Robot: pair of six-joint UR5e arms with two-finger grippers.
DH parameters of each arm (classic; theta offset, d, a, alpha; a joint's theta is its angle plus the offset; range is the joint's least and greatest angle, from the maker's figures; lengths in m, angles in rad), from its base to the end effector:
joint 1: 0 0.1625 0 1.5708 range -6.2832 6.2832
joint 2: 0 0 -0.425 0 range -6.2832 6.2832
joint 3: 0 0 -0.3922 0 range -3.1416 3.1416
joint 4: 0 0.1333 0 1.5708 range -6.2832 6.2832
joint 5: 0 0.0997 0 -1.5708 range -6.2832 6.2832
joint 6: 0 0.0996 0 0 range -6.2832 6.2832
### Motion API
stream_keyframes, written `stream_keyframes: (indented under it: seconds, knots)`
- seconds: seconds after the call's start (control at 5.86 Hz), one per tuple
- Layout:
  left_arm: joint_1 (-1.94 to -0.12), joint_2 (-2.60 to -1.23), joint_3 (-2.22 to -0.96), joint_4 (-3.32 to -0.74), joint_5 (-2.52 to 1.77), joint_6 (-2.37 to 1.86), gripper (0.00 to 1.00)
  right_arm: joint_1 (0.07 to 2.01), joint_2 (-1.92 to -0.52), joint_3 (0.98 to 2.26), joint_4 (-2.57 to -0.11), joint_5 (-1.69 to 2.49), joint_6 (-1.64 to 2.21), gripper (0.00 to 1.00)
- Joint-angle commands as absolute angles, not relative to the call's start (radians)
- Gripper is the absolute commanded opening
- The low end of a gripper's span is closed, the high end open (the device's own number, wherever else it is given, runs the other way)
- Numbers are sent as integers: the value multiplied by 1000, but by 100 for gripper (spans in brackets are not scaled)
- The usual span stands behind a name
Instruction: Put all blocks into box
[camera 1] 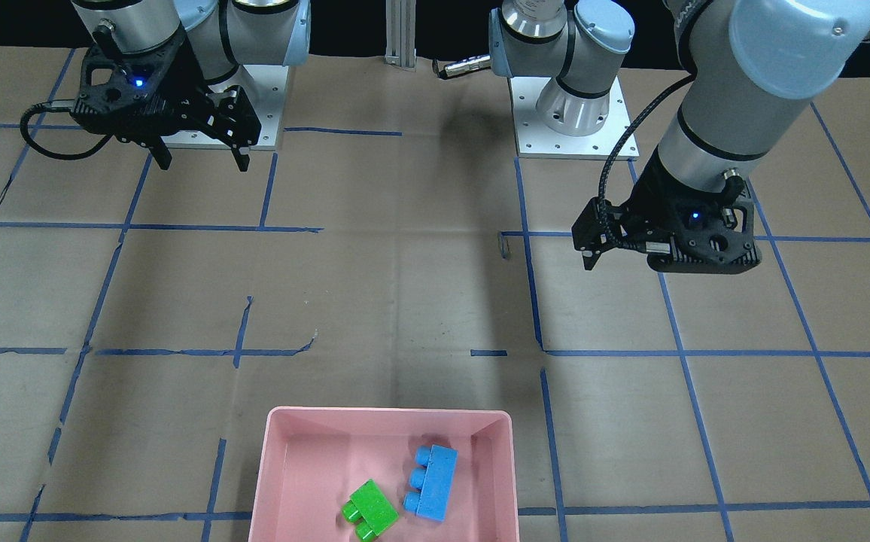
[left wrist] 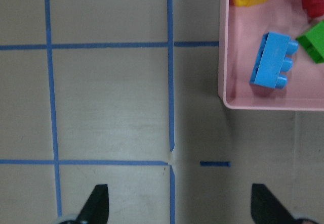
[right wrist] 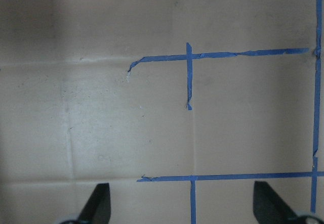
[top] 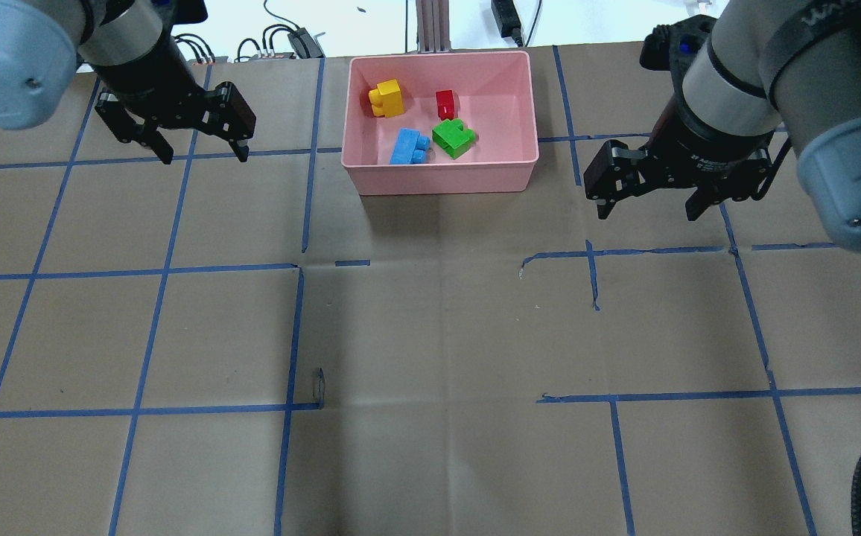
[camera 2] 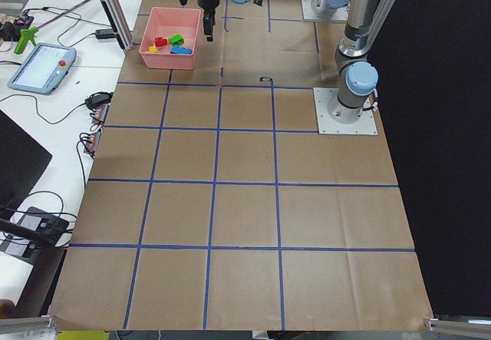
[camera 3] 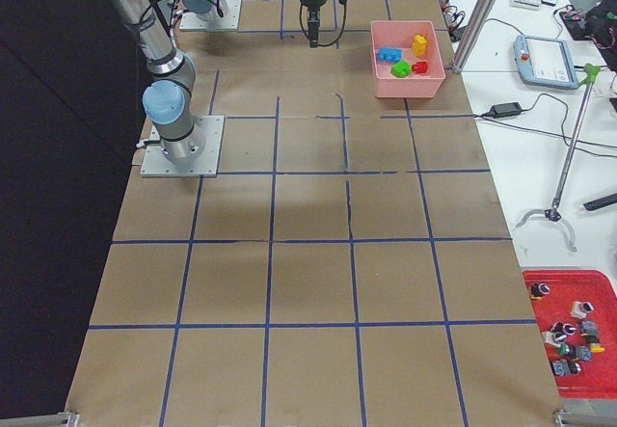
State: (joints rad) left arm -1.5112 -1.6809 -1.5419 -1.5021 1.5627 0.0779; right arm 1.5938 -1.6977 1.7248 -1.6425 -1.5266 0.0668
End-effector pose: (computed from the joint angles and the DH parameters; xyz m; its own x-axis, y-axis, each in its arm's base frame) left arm -0.1019 -0.5431 0.4523 -0.9998 0.0182 0.0090 0.0183 0.9998 0.0118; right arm 0.1478 -0.4390 0.4785 -0.9980 0.0418 -0.0470 0.0437 0.9982 -0.0415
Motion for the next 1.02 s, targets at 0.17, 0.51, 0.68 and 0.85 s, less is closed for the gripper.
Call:
stream_keyframes:
  seconds: [0.17, 0.51, 0.68, 0.85]
  knots:
    - [-1509, -1658, -1574, -1493, 1552, 71, 99, 1594, -1697, 1727, -1643, -1525, 66, 100]
    - [-1534, -1660, -1559, -1497, 1557, 71, 99, 1594, -1695, 1724, -1647, -1525, 66, 100]
    - [-1534, -1660, -1559, -1497, 1557, 72, 99, 1594, -1695, 1726, -1649, -1523, 66, 100]
    - [-1534, -1658, -1559, -1497, 1557, 72, 99, 1594, -1695, 1724, -1651, -1525, 66, 100]
